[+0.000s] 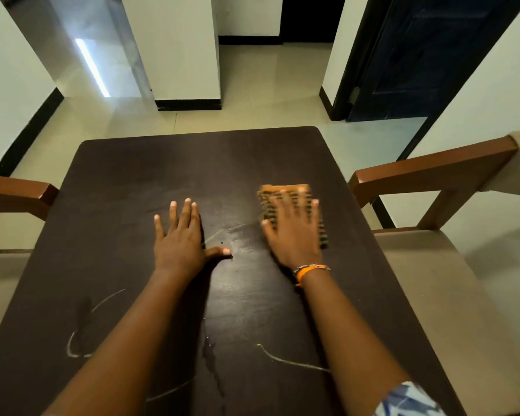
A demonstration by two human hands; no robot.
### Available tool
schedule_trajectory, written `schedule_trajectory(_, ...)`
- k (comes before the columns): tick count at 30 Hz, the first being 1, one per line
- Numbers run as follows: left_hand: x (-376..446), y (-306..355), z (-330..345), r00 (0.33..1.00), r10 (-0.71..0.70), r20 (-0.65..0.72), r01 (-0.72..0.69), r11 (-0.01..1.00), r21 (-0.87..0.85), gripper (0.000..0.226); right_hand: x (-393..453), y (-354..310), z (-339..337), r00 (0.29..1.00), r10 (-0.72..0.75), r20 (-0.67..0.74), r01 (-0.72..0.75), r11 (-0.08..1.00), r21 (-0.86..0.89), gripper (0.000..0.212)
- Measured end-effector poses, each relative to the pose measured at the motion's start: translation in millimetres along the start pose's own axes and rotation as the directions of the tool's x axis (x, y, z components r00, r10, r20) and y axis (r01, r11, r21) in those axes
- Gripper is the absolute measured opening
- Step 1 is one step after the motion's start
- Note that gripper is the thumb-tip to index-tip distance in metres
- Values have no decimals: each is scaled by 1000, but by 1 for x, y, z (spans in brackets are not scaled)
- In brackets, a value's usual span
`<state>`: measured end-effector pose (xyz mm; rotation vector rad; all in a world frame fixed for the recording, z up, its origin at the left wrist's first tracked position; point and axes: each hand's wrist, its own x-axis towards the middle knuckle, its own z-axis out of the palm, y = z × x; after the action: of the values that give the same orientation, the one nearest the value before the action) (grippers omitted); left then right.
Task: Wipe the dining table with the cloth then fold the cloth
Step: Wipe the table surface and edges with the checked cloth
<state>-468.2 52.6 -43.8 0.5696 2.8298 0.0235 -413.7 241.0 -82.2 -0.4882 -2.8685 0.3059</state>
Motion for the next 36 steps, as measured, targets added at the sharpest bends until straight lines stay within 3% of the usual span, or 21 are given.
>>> schedule_trajectory(4, -16, -34, 5, 1000, 8, -15, -6, 993, 115, 109, 2, 24, -8, 992, 126, 24, -125, 991, -57, 59)
schedule_trajectory(8, -24, -83, -8, 999, 33, 27, -36, 992, 117, 106, 1, -25, 1, 984, 171, 42, -170, 985, -33, 57)
schedule_trajectory(12, -33, -136, -20, 992, 23, 122, -33, 996, 78, 111, -3, -104, 18, 995, 84, 55, -84, 996, 7, 59)
schedule_trajectory(16, -38, -181, -21, 981, -88, 171, 79, 995, 57, 113, -6, -201, 45, 994, -29, 107, 21, 997, 75, 61)
schedule_trajectory(21, -49, -206, -21, 966, -156, 204, 152, 988, 36, 114, -19, -288, 64, 935, -285, 213, 253, 954, 164, 61)
schedule_trajectory(25, -49, -208, -19, 958, -150, 245, 154, 988, 4, 115, -9, -258, 59, 915, -348, 205, 314, 932, 181, 58)
schedule_trajectory(30, -42, -210, -16, 970, -143, 199, 156, 986, -52, 107, 15, -157, 39, 987, -104, 120, 98, 994, 58, 57)
schedule_trajectory(33, -40, -215, -18, 979, -135, 151, 144, 988, -50, 82, 25, -113, 26, 992, 44, 122, -46, 999, 10, 57)
schedule_trajectory(36, -41, -222, -17, 987, -152, 58, 159, 978, -134, 49, 28, -116, 29, 980, 151, 129, -149, 988, -26, 56)
